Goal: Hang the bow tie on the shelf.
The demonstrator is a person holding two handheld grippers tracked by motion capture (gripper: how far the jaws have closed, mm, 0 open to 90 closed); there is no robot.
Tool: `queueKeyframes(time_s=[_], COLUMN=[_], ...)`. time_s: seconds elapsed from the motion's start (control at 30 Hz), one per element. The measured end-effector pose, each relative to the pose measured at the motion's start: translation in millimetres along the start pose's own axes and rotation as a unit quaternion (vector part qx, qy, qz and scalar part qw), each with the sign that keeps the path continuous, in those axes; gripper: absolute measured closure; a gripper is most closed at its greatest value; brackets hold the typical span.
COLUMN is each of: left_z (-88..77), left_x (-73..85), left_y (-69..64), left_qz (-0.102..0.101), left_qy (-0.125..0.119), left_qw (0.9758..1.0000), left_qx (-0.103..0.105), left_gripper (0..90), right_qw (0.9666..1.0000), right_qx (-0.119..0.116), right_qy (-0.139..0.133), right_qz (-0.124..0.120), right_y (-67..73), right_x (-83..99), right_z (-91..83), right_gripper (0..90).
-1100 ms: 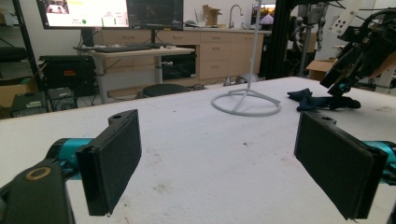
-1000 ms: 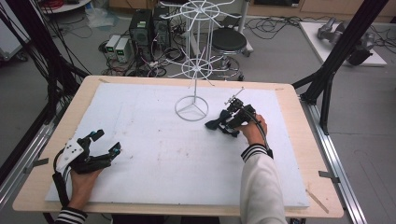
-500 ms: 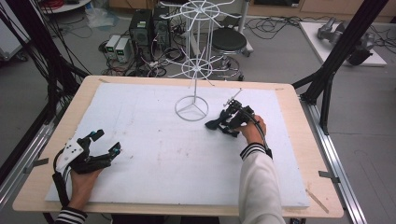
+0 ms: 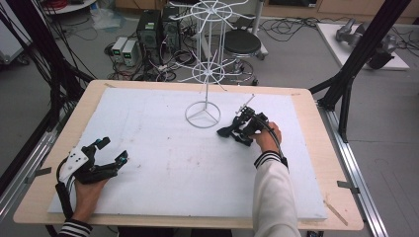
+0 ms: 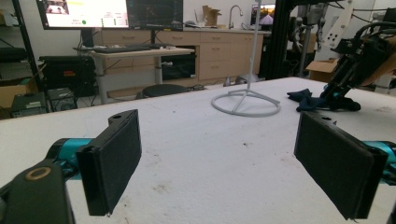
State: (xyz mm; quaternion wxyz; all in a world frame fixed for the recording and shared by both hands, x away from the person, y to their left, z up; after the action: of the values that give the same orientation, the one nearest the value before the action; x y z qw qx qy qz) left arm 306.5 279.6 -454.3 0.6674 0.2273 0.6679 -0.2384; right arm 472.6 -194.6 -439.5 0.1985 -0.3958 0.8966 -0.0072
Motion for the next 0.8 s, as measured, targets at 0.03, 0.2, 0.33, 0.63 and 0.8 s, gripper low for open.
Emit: queueKeyframes(time_s=[0.03,0.2,0.33,0.63,0.8], left_z=[0.0,-0.1,0.0,0.0,0.0], left_x=[0.0,0.0,0.0,0.0,0.0], left_y=[-0.1,-0.2,-0.3,-0.2,-0.2], left_qz=[0.000,0.000,-0.001,-0.001,0.000], left_qy=[0.000,0.001,0.000,-0.001,-0.001], left_qw=[1.0000,1.0000,1.0000,1.0000,1.0000], left_qx=[0.000,0.000,0.000,0.001,0.001], left_gripper=[15.3,15.3,15.3,15.3,15.3], right_qw=[1.0000,1.0000,0.9999,0.9998,0.9993], right_qx=[0.000,-0.003,-0.005,-0.007,-0.008], right_qy=[-0.001,0.001,0.003,-0.021,-0.037], right_qz=[0.000,-0.007,-0.014,-0.005,0.007], right_y=[0.0,0.2,2.6,3.9,1.9], right_x=[0.1,0.0,-1.0,0.0,1.9], right_z=[-0.1,1.1,1.1,1.6,-0.7], right_gripper=[77.6,80.6,87.0,87.6,87.6])
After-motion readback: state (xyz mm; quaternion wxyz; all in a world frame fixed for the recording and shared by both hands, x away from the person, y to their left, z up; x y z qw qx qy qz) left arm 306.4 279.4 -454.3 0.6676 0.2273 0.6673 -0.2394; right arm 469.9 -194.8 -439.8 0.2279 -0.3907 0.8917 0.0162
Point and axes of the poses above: each handheld gripper's, and its own axes: z roughly forward along the jaws, x roughly out of its underside, y roughly to its left, the point moved 3 cm from there along z, roughly forward along the jaws, and after that the axes turned 4 degrees about x, right-handed, at the moved point
